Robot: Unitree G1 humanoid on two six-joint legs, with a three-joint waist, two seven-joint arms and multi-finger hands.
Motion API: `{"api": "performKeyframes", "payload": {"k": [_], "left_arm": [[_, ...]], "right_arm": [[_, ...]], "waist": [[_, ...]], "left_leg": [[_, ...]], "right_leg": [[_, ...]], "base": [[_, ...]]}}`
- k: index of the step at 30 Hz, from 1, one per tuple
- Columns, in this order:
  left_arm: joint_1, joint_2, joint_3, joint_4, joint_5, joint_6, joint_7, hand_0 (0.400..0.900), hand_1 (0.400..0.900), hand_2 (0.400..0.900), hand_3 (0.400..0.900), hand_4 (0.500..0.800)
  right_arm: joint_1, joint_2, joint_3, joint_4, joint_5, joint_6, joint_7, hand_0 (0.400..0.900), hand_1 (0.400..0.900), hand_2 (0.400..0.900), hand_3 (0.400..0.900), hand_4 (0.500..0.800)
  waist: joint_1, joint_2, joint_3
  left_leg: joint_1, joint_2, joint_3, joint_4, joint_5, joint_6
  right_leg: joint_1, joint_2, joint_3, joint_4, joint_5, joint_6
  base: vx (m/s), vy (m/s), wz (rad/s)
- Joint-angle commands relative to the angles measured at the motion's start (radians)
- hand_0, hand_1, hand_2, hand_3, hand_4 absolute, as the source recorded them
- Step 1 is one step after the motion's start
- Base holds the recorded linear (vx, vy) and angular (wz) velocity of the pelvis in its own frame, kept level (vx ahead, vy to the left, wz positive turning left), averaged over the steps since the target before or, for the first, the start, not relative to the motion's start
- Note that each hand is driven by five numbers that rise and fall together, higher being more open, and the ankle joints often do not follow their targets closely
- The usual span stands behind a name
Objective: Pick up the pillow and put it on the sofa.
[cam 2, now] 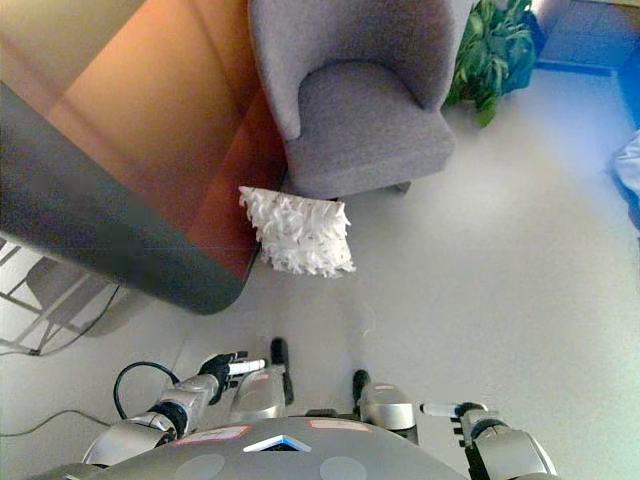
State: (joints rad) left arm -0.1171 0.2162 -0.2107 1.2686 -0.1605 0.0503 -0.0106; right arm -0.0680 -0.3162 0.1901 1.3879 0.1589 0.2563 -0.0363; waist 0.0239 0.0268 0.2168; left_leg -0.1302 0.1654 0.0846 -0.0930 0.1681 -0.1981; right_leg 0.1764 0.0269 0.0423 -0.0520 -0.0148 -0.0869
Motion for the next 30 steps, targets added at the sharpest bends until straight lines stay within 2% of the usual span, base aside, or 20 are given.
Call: {"api": "performKeyframes", "payload": {"k": [1,4,7,8,9,10,12,13,14,16,18,19,21,23,25,27,29,30], "left_arm": [[0.127,0.041,-0.006,0.064,0.017,0.028,0.001,0.900,0.900,0.900,0.900,0.800],[0.150,0.025,-0.011,0.070,0.012,0.023,0.009,0.900,0.900,0.900,0.900,0.800],[0.161,0.018,-0.022,0.072,-0.003,0.031,0.019,0.900,0.900,0.900,0.900,0.800],[0.160,0.018,-0.023,0.072,-0.006,0.035,0.023,0.900,0.900,0.900,0.900,0.800],[0.153,0.022,-0.023,0.067,0.001,0.052,0.023,0.900,0.900,0.900,0.900,0.800],[0.150,0.025,-0.024,0.065,0.007,0.056,0.022,0.900,0.900,0.900,0.900,0.800],[0.124,0.043,-0.030,0.060,0.016,0.047,0.015,0.900,0.900,0.900,0.900,0.800],[0.112,0.050,-0.032,0.052,0.025,0.049,0.006,0.900,0.900,0.900,0.900,0.800],[0.099,0.051,-0.039,0.043,0.041,0.061,-0.005,0.900,0.900,0.900,0.900,0.800],[0.086,0.053,-0.052,0.043,0.052,0.062,-0.004,0.900,0.900,0.900,0.900,0.800],[0.073,0.064,-0.063,0.042,0.063,0.058,-0.010,0.900,0.900,0.900,0.900,0.800],[0.069,0.068,-0.068,0.040,0.067,0.057,-0.012,0.900,0.900,0.900,0.900,0.800],[0.038,0.084,-0.083,0.030,0.048,0.055,-0.007,0.900,0.900,0.900,0.900,0.800],[-0.011,0.103,-0.094,0.011,0.010,0.059,0.005,0.900,0.900,0.900,0.900,0.800],[-0.053,0.116,-0.099,-0.001,-0.022,0.050,0.019,0.900,0.900,0.900,0.900,0.800],[-0.078,0.122,-0.104,-0.008,-0.036,0.043,0.025,0.900,0.900,0.900,0.900,0.800],[-0.110,0.136,-0.109,-0.016,-0.036,0.029,0.022,0.900,0.900,0.900,0.900,0.800],[-0.113,0.137,-0.109,-0.016,-0.033,0.027,0.021,0.900,0.900,0.900,0.900,0.800]], "right_arm": [[0.017,-0.033,0.014,0.022,-0.049,-0.011,-0.006,0.900,0.900,0.900,0.900,0.800],[0.025,-0.020,0.015,0.022,-0.073,-0.026,-0.014,0.900,0.900,0.900,0.900,0.800],[0.019,-0.003,0.023,0.016,-0.071,-0.043,-0.034,0.900,0.900,0.900,0.900,0.800],[0.016,0.001,0.025,0.016,-0.066,-0.047,-0.037,0.900,0.900,0.900,0.900,0.800],[0.010,0.008,0.022,0.014,-0.067,-0.057,-0.040,0.900,0.900,0.900,0.900,0.800],[0.009,0.011,0.021,0.011,-0.069,-0.060,-0.044,0.900,0.900,0.900,0.900,0.800],[0.009,0.018,0.020,-0.009,-0.072,-0.066,-0.035,0.900,0.900,0.900,0.900,0.800],[0.009,0.023,0.014,-0.012,-0.096,-0.070,-0.030,0.900,0.900,0.900,0.900,0.800],[0.005,0.028,0.010,-0.017,-0.111,-0.071,-0.040,0.900,0.900,0.900,0.900,0.800],[-0.006,0.032,0.013,-0.028,-0.101,-0.068,-0.054,0.900,0.900,0.900,0.900,0.800],[-0.016,0.035,0.015,-0.046,-0.123,-0.072,-0.057,0.900,0.900,0.900,0.900,0.800],[-0.018,0.035,0.018,-0.054,-0.132,-0.074,-0.060,0.900,0.900,0.900,0.900,0.800],[-0.033,0.040,0.039,-0.080,-0.141,-0.079,-0.074,0.900,0.900,0.900,0.900,0.800],[-0.061,0.043,0.060,-0.099,-0.124,-0.087,-0.089,0.900,0.900,0.900,0.900,0.800],[-0.090,0.044,0.079,-0.111,-0.108,-0.115,-0.104,0.900,0.900,0.900,0.900,0.800],[-0.106,0.040,0.093,-0.122,-0.104,-0.148,-0.134,0.900,0.900,0.900,0.900,0.800],[-0.127,0.025,0.106,-0.152,-0.103,-0.197,-0.158,0.900,0.900,0.900,0.900,0.800],[-0.129,0.022,0.105,-0.157,-0.107,-0.206,-0.157,0.900,0.900,0.900,0.900,0.800]], "waist": [[0.061,0.021,-0.016],[0.074,0.044,-0.034],[0.091,0.045,-0.047],[0.092,0.041,-0.048],[0.091,0.034,-0.053],[0.090,0.030,-0.054],[0.088,0.011,-0.061],[0.089,-0.001,-0.066],[0.092,-0.017,-0.071],[0.095,-0.040,-0.080],[0.090,-0.057,-0.087],[0.091,-0.052,-0.091],[0.081,-0.046,-0.092],[0.069,-0.044,-0.074],[0.055,-0.038,-0.042],[0.043,-0.036,-0.020],[0.012,-0.055,0.010],[0.008,-0.058,0.012]], "left_leg": [[-0.167,0.011,-0.029,0.011,0.174,0.036],[-0.184,0.015,-0.005,0.010,0.196,0.030],[-0.175,0.015,-0.025,0.042,0.182,0.044],[-0.173,0.015,-0.017,0.049,0.159,0.052],[-0.174,0.026,0.032,0.060,0.110,0.067],[-0.178,0.029,0.048,0.067,0.101,0.070],[-0.231,0.033,0.065,0.217,0.089,0.076],[-0.232,0.029,0.081,0.234,0.066,0.090],[-0.223,0.014,0.090,0.241,0.038,0.109],[-0.204,-0.019,0.086,0.240,-0.007,0.139],[-0.171,-0.052,0.097,0.219,-0.040,0.168],[-0.160,-0.053,0.102,0.208,-0.046,0.174],[-0.122,-0.061,0.118,0.175,-0.068,0.193],[-0.112,-0.057,0.136,0.162,-0.074,0.192],[-0.096,-0.051,0.130,0.152,-0.080,0.181],[-0.083,-0.055,0.115,0.145,-0.089,0.175],[-0.078,-0.074,0.075,0.142,-0.121,0.170],[-0.077,-0.077,0.071,0.143,-0.129,0.169]], "right_leg": [[0.150,-0.024,0.016,0.063,-0.162,0.113],[0.192,-0.021,0.038,0.095,-0.231,0.110],[0.224,-0.036,0.060,0.122,-0.277,0.118],[0.228,-0.044,0.061,0.128,-0.282,0.121],[0.235,-0.064,0.051,0.146,-0.296,0.137],[0.237,-0.072,0.046,0.153,-0.305,0.142],[0.245,-0.103,0.031,0.178,-0.312,0.170],[0.242,-0.127,0.004,0.189,-0.294,0.189],[0.231,-0.160,-0.024,0.203,-0.242,0.218],[0.190,-0.208,-0.049,0.243,-0.142,0.254],[0.132,-0.244,-0.067,0.314,-0.043,0.265],[0.097,-0.247,-0.069,0.341,-0.009,0.265],[-0.015,-0.260,-0.103,0.394,0.015,0.260],[-0.102,-0.256,-0.150,0.340,-0.005,0.252],[-0.197,-0.261,-0.178,0.274,-0.001,0.245],[-0.265,-0.266,-0.171,0.216,0.035,0.245],[-0.382,-0.293,-0.116,0.128,0.164,0.260],[-0.387,-0.301,-0.114,0.110,0.184,0.264]], "base": [[0.49,0.155,-0.53],[0.44,0.192,-0.35],[0.43,0.270,-0.47],[0.40,0.336,-0.25],[0.36,0.332,-0.08],[0.40,0.381,0.08],[0.39,0.348,0.16],[0.38,0.354,0.08],[0.30,0.307,0.00],[0.25,0.291,-0.11],[0.23,0.254,-0.13],[0.19,0.234,-0.12],[0.11,0.177,-0.11],[-0.05,0.001,-0.02],[-0.14,-0.106,0.09],[-0.09,-0.126,0.22],[-0.03,-0.194,0.45],[0.02,-0.220,0.37]]}}
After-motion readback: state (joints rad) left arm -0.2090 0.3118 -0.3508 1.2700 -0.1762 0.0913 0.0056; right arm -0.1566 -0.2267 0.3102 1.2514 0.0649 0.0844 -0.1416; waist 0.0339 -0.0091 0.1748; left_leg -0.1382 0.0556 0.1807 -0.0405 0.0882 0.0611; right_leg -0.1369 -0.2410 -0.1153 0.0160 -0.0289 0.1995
